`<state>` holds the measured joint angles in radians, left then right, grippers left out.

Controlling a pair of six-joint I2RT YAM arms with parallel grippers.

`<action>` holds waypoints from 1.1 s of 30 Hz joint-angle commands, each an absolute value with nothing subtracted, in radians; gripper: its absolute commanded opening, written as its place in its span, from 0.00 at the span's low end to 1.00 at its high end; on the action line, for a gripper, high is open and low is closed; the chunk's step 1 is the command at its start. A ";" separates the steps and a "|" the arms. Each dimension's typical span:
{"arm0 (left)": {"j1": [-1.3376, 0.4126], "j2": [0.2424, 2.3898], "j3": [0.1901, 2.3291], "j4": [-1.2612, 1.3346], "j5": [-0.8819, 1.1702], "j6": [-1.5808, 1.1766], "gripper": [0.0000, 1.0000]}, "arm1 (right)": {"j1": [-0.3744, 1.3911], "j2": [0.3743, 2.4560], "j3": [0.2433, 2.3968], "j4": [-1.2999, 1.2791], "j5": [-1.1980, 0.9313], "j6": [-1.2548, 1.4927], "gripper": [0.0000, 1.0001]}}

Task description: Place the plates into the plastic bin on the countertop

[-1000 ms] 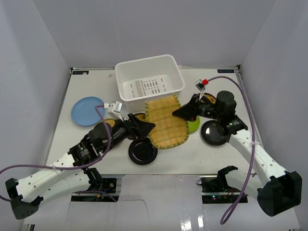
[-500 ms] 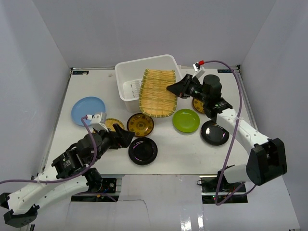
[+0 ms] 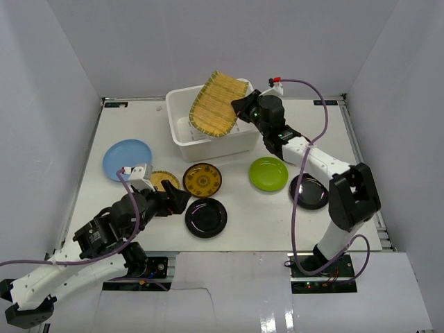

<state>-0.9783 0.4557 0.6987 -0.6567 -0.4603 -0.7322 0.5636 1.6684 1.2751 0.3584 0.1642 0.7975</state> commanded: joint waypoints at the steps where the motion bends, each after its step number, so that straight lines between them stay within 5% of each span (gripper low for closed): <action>1: -0.980 0.442 0.715 -0.675 -0.488 -0.726 0.98 | 0.572 1.761 1.458 0.445 0.337 0.845 0.08; 7: -0.980 0.442 0.727 -0.713 -0.560 -0.755 0.98 | 0.612 2.014 1.790 0.252 0.396 0.781 0.08; 18: -0.979 0.546 0.683 -0.799 -0.615 -0.962 0.98 | 0.620 2.134 1.825 0.153 0.356 0.741 0.15; 24: -0.980 0.575 0.588 -0.919 -0.661 -1.231 0.98 | 0.621 2.152 1.871 0.077 0.313 0.678 0.65; 28: -0.980 0.578 0.502 -0.995 -0.660 -1.421 0.98 | 0.620 2.140 1.905 0.034 0.295 0.612 0.80; 33: -0.980 0.503 0.450 -1.090 -0.652 -1.642 0.98 | 0.620 2.060 1.904 0.031 0.230 0.502 0.87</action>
<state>-0.9783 0.5529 0.4595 -1.0035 -0.6319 -1.4399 0.6174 2.1544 1.8614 0.0078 0.2733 0.6014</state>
